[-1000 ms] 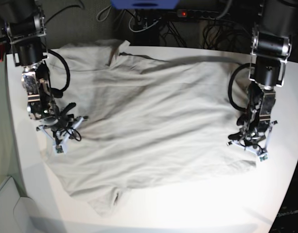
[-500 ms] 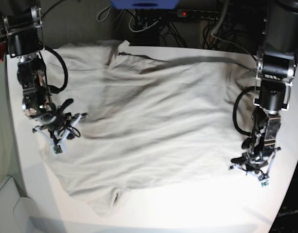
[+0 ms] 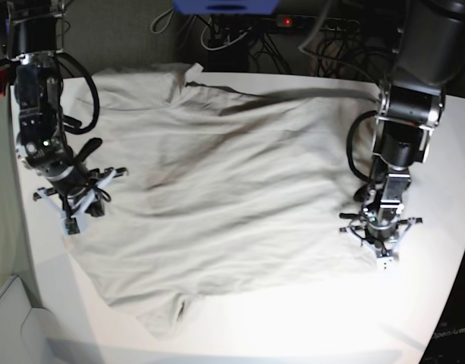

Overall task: Layout the t-shirt on the table in an organized manner, then fold the t-shirt properly
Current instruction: 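Hold the shirt with both grippers and stretch it flat between them, then release the left gripper and move it to the shirt's side seam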

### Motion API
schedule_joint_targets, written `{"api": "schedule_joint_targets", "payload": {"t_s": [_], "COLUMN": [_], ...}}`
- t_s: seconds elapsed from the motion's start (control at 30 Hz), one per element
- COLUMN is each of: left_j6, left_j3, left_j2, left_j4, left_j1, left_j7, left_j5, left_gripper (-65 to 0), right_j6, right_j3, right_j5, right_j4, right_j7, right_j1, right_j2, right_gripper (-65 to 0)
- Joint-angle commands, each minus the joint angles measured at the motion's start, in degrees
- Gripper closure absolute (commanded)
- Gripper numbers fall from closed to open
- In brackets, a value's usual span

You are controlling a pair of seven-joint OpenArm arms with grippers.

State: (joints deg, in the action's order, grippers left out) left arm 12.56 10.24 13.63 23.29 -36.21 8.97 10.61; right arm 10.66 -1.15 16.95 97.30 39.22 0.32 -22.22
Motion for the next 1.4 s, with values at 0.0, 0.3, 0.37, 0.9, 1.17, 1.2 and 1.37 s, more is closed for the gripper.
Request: {"api": "schedule_joint_targets", "payload": {"t_s": [0.0,0.3,0.37,0.9,1.17,1.2,1.37], "left_j6": [-0.2,-0.2,-0.2,-0.2,-0.2,-0.2,-0.2], "left_j3": [-0.2,-0.3,-0.4,-0.5,-0.4,-0.3,-0.2], "left_j2": [0.5,1.2,1.2,2.8,3.3,3.3,2.5], "left_j4": [0.0,-0.2,4.3,39.6,24.3,21.8,9.9], "left_j1": [-2.4,-5.8,-4.8,20.2,15.9,14.7,7.3], "left_j7": [-1.9,0.7,7.1,27.0,17.5,16.3,8.3], "left_j5": [-0.9,-2.5,-2.5,-2.9,-2.9,-2.9,-2.9], "left_gripper": [-0.5,-0.4,-0.4,-0.4,-0.4,-0.4,-0.4], "right_j6": [-0.4,-0.4,-0.4,-0.4,-0.4,-0.4,-0.4], "right_j3": [0.9,3.1,3.3,3.0,3.2,3.1,2.9], "right_j5": [0.1,0.1,0.1,0.1,0.1,0.1,0.1], "right_j4": [2.1,5.1,5.1,5.0,5.2,5.2,5.1], "right_j7": [-1.2,-1.2,-1.2,-1.4,-1.4,-1.4,-1.3], "right_j1": [-0.1,-4.0,-4.0,-3.6,-4.0,-4.0,-5.2], "right_j2": [-0.9,-0.9,-0.9,-0.8,-0.9,-0.9,-0.9], "right_gripper": [0.0,0.0,0.0,0.0,0.0,0.0,0.0]}}
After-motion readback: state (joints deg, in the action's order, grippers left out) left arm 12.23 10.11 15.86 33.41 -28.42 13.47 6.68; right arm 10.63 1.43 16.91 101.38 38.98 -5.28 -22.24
